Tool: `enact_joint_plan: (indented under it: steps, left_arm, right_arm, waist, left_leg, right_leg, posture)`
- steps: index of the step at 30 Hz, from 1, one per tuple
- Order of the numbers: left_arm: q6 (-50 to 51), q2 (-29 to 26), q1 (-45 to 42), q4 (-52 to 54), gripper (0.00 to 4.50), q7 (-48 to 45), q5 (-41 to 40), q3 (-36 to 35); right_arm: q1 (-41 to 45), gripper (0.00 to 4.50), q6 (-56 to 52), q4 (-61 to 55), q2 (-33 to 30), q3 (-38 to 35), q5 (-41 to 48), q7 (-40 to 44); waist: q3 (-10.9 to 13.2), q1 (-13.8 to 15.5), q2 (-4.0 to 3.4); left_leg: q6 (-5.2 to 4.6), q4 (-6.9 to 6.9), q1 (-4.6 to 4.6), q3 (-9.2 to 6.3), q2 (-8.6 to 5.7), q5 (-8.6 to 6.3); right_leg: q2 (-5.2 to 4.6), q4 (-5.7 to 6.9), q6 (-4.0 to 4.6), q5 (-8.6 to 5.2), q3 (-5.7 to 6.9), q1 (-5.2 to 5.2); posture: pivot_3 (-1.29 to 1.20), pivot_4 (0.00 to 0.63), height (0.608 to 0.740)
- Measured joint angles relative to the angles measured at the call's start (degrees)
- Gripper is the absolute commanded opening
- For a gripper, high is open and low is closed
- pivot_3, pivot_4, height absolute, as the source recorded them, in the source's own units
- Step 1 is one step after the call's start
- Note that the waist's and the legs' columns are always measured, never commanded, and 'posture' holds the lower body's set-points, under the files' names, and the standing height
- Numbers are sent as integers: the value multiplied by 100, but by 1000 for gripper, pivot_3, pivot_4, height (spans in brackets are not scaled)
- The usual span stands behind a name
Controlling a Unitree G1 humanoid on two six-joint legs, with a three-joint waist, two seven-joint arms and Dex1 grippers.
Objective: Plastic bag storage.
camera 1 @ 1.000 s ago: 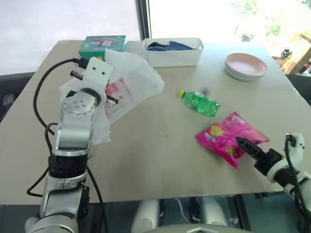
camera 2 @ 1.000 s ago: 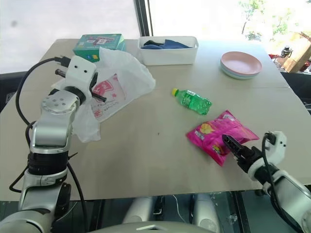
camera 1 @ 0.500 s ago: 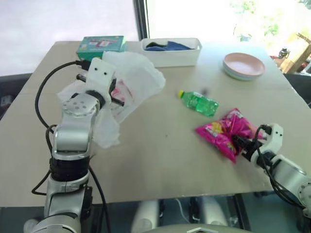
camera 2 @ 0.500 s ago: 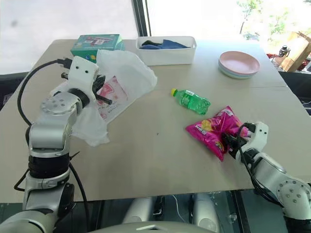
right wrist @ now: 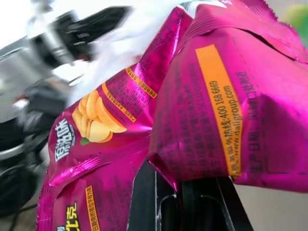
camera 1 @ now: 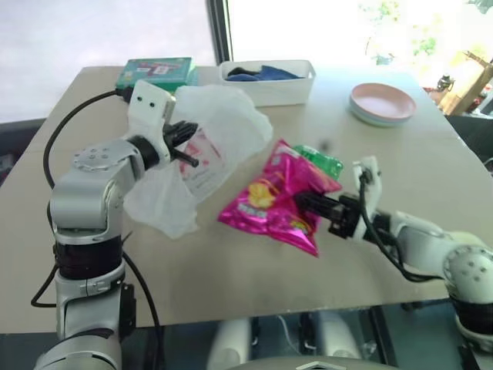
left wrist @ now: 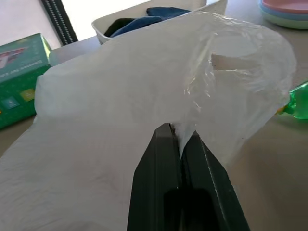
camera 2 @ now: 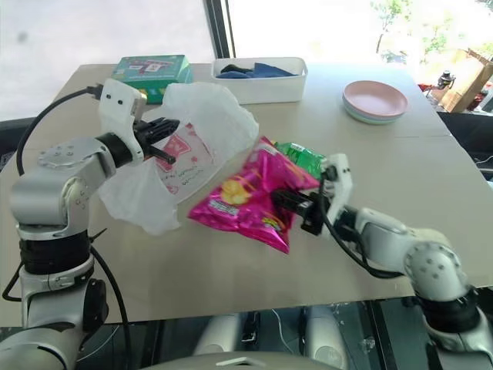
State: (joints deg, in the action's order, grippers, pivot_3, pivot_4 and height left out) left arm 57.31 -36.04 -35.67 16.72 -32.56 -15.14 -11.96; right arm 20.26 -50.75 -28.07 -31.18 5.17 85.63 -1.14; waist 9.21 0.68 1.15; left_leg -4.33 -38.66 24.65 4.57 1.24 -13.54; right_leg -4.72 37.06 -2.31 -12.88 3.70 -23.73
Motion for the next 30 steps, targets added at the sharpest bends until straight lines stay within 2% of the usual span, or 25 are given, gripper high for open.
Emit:
enact_joint_plan:
  steps: [3,7,9,11,14,20,25,28,30]
  left_arm:
    - [125,-100,13,102,0,-103,-257,-4]
    - [252,-196,36,315,0,-204,-547,9]
    - [362,-277,82,448,0,-275,-709,6]
    - [435,-532,303,663,0,-463,-926,1]
    - [512,-787,605,800,0,-682,-1187,-114]
    - [589,-1439,1182,958,0,-1185,-1578,-263]
    - [695,-1281,1012,1040,0,-993,-1885,-274]
    - [957,-726,607,1070,0,-499,-1990,-166]
    - [1118,-398,410,1099,0,-208,-2088,-70]
  right_arm:
    - [786,40,-138,715,432,468,-570,608]
    - [1327,40,-275,1430,770,1004,-1378,1495]
    - [1570,40,-252,1967,922,1234,-1939,1876]
    - [1987,40,32,2886,1178,1515,-2861,2311]
    - [2296,40,347,3641,1422,1504,-3583,2559]
    - [2599,40,487,4223,1727,1212,-4221,2972]
    - [2881,40,519,4678,2245,880,-4699,2861]
    - [2966,40,612,4855,2840,795,-5054,2551]
    - [3059,40,873,5091,3528,825,-5364,2367]
  waist:
    - [2,10,-1]
    - [2,11,-1]
    - [2,-7,-2]
    - [3,-35,-2]
    - [6,-92,-8]
    - [9,-131,-13]
    - [10,-148,-13]
    - [10,-147,-13]
    - [10,-185,-13]
  left_leg:
    - [0,-1,4,-4,-1,0]
    - [0,0,7,-4,-3,0]
    - [-1,-1,6,1,-4,0]
    - [0,-1,4,2,-4,0]
    - [2,2,6,-1,-2,0]
    - [4,7,7,-3,-4,0]
    - [8,9,2,-5,-5,1]
    - [13,10,4,-8,-6,4]
    - [16,12,1,3,-6,6]
  right_leg:
    - [0,2,0,0,6,-2]
    - [-2,1,1,1,6,-3]
    - [-3,1,0,1,3,-4]
    - [-2,3,0,1,2,-5]
    - [-2,6,1,1,4,-7]
    - [-8,5,1,1,8,-10]
    - [-11,12,2,1,8,-9]
    - [-10,21,2,1,9,-12]
    - [-8,36,2,1,-2,-23]
  posture:
    - [0,150,740]
    - [0,150,740]
    - [0,150,740]
    - [0,150,740]
    - [0,150,740]
    - [0,150,740]
    - [0,150,740]
    - [0,150,740]
    - [0,150,740]
